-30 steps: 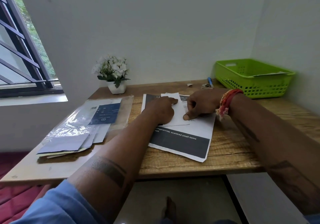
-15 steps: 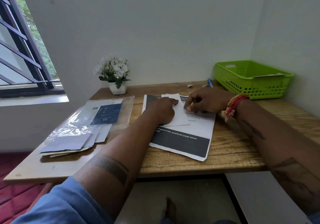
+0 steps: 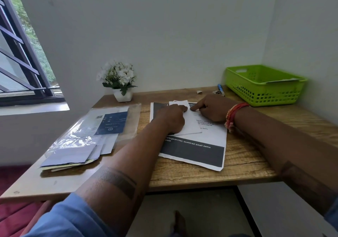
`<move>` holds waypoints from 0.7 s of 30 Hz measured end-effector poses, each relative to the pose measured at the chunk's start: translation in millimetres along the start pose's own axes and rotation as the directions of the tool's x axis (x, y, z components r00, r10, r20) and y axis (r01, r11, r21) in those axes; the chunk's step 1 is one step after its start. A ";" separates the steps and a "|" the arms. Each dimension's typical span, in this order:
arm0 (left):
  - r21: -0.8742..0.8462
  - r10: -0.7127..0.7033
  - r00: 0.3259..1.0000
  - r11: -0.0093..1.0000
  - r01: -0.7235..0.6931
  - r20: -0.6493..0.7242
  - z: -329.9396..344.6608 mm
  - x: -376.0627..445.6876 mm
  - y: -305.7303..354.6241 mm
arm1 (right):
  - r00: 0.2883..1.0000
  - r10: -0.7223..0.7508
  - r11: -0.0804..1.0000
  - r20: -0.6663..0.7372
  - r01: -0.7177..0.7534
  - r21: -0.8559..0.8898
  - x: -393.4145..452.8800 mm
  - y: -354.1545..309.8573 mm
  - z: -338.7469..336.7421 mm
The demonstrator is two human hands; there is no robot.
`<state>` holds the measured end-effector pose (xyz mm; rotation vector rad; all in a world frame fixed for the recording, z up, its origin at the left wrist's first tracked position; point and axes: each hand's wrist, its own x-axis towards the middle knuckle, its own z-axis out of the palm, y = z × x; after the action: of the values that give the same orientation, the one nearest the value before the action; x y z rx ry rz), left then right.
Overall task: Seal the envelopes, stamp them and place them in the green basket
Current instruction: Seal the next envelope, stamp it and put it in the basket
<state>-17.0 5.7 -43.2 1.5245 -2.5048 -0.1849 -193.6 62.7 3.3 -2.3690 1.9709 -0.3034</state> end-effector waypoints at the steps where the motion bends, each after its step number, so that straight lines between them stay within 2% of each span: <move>1: 0.003 -0.001 1.000 1.000 0.001 0.001 -0.1 -0.1 0.1 | 1.000 -0.001 1.000 0.007 0.001 -0.019 2.8 0.9 1.4; 12: 0.026 0.007 1.000 1.000 -0.007 0.010 -3.2 -3.6 3.2 | 0.998 0.067 0.985 0.007 -0.065 -0.162 37.2 -1.1 11.5; 17: 0.030 0.008 1.000 1.000 -0.008 0.009 -4.4 -5.8 3.0 | 0.997 0.079 0.989 -0.002 -0.078 -0.128 48.6 -0.7 10.1; 21: 0.033 0.007 1.000 0.999 -0.007 -0.003 -4.3 -7.5 6.2 | 0.997 0.067 0.998 -0.030 -0.068 -0.014 55.8 5.8 13.6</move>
<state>-18.0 15.2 -38.4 1.5273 -2.5221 -0.1405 -187.3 5.8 -4.1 -2.3140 2.0680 -0.3231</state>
